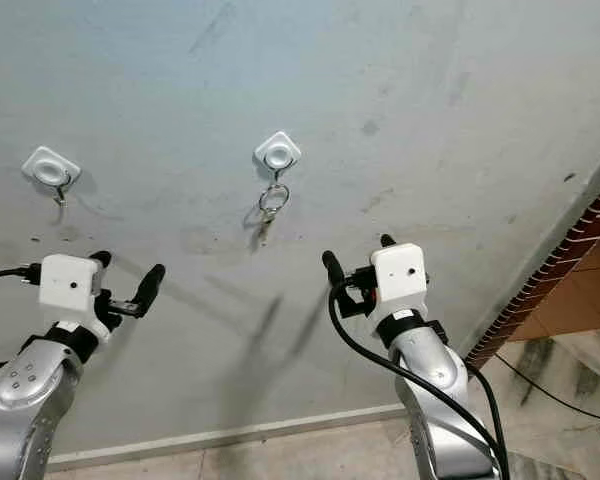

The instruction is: Hang keys on a hook

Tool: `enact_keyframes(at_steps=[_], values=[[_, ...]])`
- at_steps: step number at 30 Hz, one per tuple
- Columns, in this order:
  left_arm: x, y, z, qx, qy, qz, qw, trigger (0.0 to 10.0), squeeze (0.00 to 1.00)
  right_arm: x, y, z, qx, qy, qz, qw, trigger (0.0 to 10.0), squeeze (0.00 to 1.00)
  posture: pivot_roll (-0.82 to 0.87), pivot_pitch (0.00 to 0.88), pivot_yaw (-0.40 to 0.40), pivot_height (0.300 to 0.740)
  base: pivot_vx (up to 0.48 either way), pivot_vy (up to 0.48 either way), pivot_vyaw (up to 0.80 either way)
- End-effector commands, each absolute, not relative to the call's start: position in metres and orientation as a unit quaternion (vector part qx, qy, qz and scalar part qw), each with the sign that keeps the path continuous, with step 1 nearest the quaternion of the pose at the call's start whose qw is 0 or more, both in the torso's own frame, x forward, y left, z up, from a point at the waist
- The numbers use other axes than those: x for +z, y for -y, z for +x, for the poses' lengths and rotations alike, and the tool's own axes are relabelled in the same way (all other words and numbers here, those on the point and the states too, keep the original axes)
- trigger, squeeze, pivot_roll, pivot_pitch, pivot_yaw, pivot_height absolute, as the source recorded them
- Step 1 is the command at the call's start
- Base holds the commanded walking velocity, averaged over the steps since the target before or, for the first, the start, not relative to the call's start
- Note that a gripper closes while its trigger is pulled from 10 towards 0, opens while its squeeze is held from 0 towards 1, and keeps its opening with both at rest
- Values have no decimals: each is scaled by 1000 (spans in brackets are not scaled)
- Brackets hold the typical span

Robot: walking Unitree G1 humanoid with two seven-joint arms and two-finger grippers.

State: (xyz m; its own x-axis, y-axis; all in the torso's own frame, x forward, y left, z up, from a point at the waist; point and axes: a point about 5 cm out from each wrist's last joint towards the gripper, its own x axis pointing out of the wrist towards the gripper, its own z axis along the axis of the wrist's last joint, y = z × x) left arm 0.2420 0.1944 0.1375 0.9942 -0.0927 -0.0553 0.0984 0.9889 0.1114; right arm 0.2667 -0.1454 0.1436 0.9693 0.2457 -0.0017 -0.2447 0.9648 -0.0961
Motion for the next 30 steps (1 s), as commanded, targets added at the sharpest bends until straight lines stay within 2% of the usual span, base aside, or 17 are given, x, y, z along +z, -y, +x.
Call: enact_keyframes(at_steps=[1, 8, 17, 18, 19, 20, 21, 22, 30], values=[[140, -189, 238, -49, -19, 67, 996, 10000, 0, 149, 147, 269, 116, 17, -48, 992, 10000, 1000, 110, 0, -23, 740, 0, 0, 0], [144, -174, 232, -61, 2, 91, 994, 10000, 0, 150, 144, 268, 133, 19, -42, 990, 10000, 1000, 107, 0, -29, 740, 0, 0, 0], [143, -177, 221, -46, 1, 98, 994, 10000, 0, 149, 142, 262, 148, 15, -29, 988, 10000, 1000, 104, 0, -26, 740, 0, 0, 0], [143, -177, 221, -44, 0, 97, 994, 10000, 0, 149, 142, 261, 148, 15, -29, 988, 10000, 969, 104, 0, -26, 740, 0, 0, 0], [142, -178, 221, -42, -1, 95, 995, 10000, 0, 149, 142, 260, 148, 15, -28, 988, 10000, 875, 103, 0, -24, 740, 0, 0, 0], [142, -178, 221, -42, -1, 94, 995, 10000, 0, 149, 142, 260, 148, 14, -27, 988, 10000, 384, 100, 0, -21, 740, 0, 0, 0], [142, -178, 221, -43, -1, 94, 995, 10000, 0, 148, 141, 260, 149, 14, -26, 988, 10000, 384, 100, 0, -21, 740, 0, 0, 0], [142, -178, 221, -45, 0, 94, 995, 10000, 0, 148, 141, 260, 148, 14, -26, 988, 10000, 0, 99, 0, -19, 740, 0, 0, 0], [142, -175, 226, -57, 0, 82, 995, 10000, 0, 150, 136, 264, 152, 17, -8, 988, 10000, 0, 101, 0, -11, 740, 0, 0, 0]])
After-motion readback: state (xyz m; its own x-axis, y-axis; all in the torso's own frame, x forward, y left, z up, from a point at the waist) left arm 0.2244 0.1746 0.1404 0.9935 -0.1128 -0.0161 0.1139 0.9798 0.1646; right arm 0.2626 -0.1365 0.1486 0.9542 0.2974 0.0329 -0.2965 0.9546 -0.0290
